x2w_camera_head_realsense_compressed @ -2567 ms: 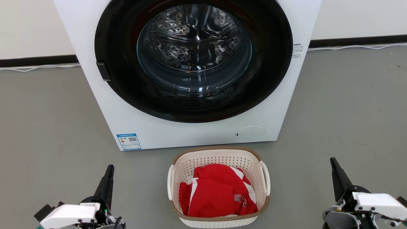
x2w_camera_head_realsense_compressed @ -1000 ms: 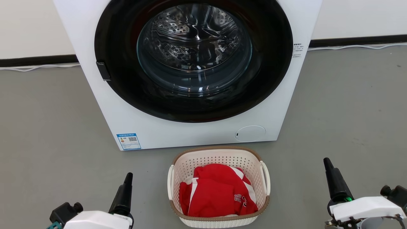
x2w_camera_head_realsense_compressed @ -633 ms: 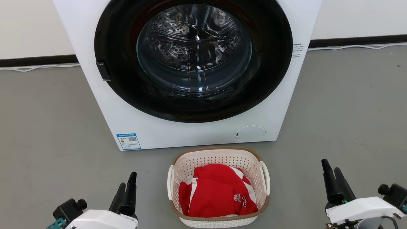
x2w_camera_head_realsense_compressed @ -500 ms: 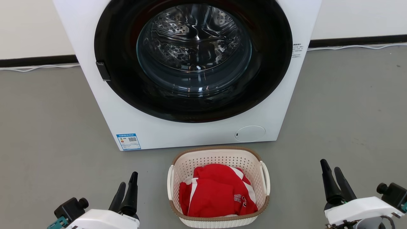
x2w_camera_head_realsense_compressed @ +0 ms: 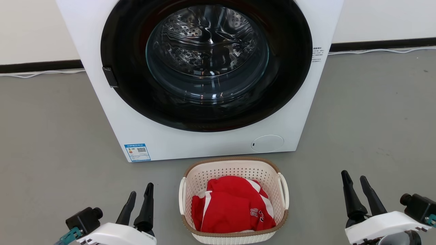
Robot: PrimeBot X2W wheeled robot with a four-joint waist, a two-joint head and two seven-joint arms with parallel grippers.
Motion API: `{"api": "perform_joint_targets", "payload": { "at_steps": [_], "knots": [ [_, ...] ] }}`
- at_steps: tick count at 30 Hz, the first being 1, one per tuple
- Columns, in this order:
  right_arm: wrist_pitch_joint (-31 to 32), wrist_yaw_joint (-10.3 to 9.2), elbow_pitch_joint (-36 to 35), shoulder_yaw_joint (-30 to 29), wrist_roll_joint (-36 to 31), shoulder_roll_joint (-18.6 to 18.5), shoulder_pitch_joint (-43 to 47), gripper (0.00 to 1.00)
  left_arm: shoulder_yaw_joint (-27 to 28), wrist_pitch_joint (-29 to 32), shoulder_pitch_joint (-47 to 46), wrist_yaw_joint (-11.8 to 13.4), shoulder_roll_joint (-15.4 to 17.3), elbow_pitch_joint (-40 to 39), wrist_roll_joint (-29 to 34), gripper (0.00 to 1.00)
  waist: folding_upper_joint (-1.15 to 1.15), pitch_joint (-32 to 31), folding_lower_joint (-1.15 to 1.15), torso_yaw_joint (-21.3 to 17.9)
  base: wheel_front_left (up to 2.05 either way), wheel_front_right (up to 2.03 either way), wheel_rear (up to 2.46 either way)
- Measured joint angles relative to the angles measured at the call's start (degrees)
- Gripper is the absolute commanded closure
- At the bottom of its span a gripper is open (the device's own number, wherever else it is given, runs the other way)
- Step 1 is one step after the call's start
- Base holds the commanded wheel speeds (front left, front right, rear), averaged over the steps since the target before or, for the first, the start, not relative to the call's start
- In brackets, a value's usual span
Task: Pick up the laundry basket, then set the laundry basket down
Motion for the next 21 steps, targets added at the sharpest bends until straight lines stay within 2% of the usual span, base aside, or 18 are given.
{"api": "perform_joint_targets", "payload": {
  "at_steps": [21],
  "knots": [
    [-3.5,0.01,-0.03,1.21,-13.16,-0.82,1.07,0.0,-1.14,-3.53,-0.01,0.0,0.13,-0.37,14.86,0.0,0.0,0.05,0.0,-0.18,0.0,0.0,0.0]
  ]
}}
